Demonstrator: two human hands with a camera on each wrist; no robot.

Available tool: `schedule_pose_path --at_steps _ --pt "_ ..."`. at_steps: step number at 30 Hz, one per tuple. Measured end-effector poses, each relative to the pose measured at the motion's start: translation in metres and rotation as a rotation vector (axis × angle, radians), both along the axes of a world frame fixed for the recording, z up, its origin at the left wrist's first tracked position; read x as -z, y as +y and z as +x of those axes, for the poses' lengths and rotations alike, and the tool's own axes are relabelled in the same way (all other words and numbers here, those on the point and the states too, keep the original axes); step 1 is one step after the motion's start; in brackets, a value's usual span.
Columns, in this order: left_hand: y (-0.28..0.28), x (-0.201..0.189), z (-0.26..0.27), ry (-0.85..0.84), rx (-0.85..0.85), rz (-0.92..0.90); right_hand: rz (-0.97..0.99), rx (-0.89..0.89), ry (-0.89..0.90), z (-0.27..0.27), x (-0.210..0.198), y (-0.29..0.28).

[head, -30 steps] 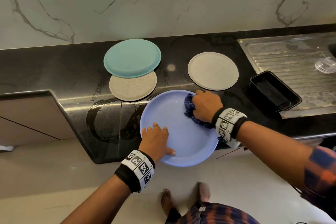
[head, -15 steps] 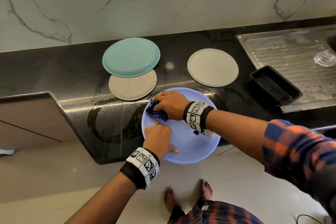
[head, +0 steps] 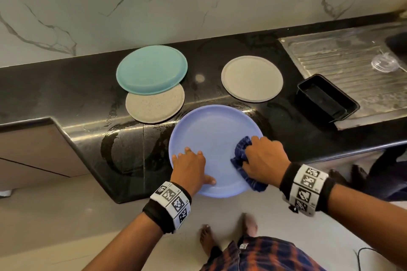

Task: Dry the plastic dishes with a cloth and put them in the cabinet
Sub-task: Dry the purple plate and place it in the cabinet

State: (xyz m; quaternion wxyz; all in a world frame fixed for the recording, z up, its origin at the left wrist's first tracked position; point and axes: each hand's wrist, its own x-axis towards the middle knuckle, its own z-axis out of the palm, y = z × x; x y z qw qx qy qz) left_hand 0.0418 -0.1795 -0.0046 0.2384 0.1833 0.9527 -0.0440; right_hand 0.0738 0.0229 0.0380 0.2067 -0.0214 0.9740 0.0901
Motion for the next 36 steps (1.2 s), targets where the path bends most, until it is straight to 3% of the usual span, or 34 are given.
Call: schedule_pose_path --at_steps 4,12,18,21,30,36 --pt "0.002 0.0 0.001 -0.009 -0.011 0.0 0.026 0.02 0.005 -0.011 -0.003 -0.005" --pt "0.011 -0.004 0.008 0.004 -0.03 0.013 -0.104 -0.078 0.136 -0.124 0.002 -0.014" --pt "0.014 -0.004 0.018 0.098 0.059 0.071 -0.18 -0.508 0.084 -0.156 0.022 -0.088" --pt "0.008 -0.011 0.012 0.092 0.088 0.124 -0.245 -0.601 0.089 -0.156 0.03 -0.093" --pt "-0.044 -0.008 -0.053 0.125 0.178 0.147 -0.273 -0.52 0.139 -0.158 0.038 -0.066" --pt "-0.049 0.005 -0.055 0.062 0.106 0.107 -0.196 -0.171 0.209 -0.146 0.019 -0.025"
